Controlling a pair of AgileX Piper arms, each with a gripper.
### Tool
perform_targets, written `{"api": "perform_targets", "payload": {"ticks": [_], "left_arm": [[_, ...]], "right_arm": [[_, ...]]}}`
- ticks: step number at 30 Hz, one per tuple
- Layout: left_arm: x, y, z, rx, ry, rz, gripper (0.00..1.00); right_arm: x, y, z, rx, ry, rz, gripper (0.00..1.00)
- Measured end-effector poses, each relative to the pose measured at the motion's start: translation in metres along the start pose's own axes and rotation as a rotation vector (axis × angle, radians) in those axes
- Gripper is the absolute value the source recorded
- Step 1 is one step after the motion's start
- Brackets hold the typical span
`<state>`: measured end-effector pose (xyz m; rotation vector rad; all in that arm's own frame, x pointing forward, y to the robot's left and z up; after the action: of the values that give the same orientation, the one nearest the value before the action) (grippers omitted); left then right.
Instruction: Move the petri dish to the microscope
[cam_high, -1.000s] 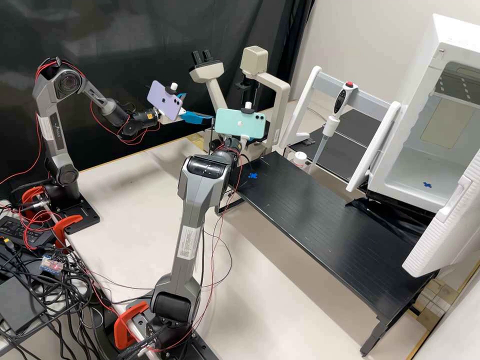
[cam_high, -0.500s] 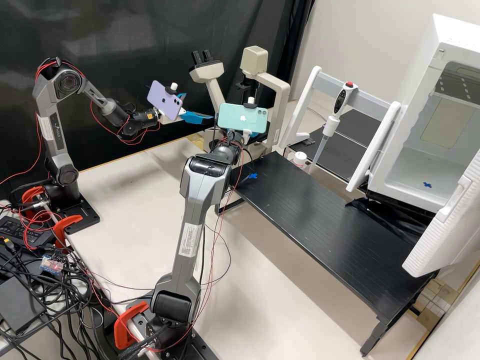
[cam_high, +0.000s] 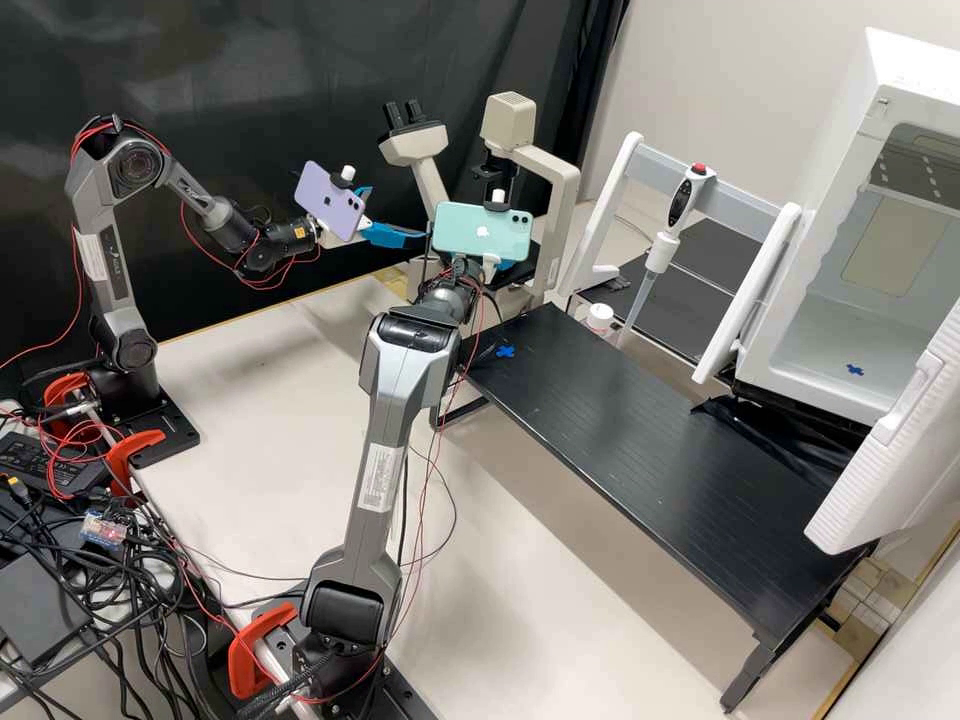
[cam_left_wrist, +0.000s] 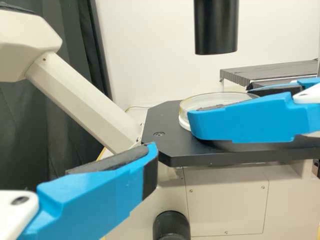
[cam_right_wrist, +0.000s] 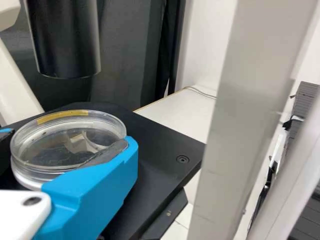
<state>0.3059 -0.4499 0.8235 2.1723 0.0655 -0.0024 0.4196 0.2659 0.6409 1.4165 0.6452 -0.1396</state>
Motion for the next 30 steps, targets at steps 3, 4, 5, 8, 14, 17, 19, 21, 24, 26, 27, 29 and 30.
{"api": "perform_targets", "payload": {"ticks": [3,4,5,8,14,17,19,21,24,26,27,29,30], "left_arm": [[0.0000,0.0000,0.0000,0.000,0.000,0.000,1.00],[0.0000,0.0000,0.0000,0.000,0.000,0.000,1.00],[0.0000,0.0000,0.0000,0.000,0.000,0.000,1.00],[0.0000,0.0000,0.0000,0.000,0.000,0.000,1.00],[0.0000,0.0000,0.0000,0.000,0.000,0.000,1.00],[0.0000,0.0000,0.0000,0.000,0.000,0.000,1.00],[0.0000,0.0000,0.0000,0.000,0.000,0.000,1.00],[0.0000,0.0000,0.0000,0.000,0.000,0.000,1.00],[0.0000,0.0000,0.0000,0.000,0.000,0.000,1.00],[0.0000,0.0000,0.0000,0.000,0.000,0.000,1.00],[0.0000,0.0000,0.0000,0.000,0.000,0.000,1.00],[0.0000,0.0000,0.0000,0.000,0.000,0.000,1.00],[0.0000,0.0000,0.0000,0.000,0.000,0.000,1.00]], "right_arm": [[0.0010,-0.0014,-0.0005,0.000,0.000,-0.004,0.00],[0.0012,-0.0025,-0.0007,-0.001,0.000,-0.006,0.00],[0.0014,-0.0028,-0.0004,-0.001,0.000,-0.007,0.00],[0.0039,-0.0036,0.0002,-0.001,0.000,-0.008,0.00],[0.0064,-0.0058,0.0020,-0.001,-0.004,-0.012,0.00],[0.0068,-0.0066,0.0026,-0.001,-0.005,-0.013,0.00],[0.0081,-0.0056,0.0017,-0.001,-0.001,-0.009,1.00],[0.0085,-0.0053,0.0014,-0.001,0.000,-0.008,1.00],[0.0087,-0.0054,0.0013,0.000,-0.005,-0.015,1.00],[0.0087,-0.0058,0.0011,-0.005,-0.003,-0.019,1.00],[0.0087,-0.0060,0.0008,-0.014,0.001,-0.022,1.00],[0.0086,-0.0063,0.0005,-0.010,0.004,-0.025,1.00],[0.0086,-0.0063,0.0004,-0.012,0.005,-0.025,1.00]]}}
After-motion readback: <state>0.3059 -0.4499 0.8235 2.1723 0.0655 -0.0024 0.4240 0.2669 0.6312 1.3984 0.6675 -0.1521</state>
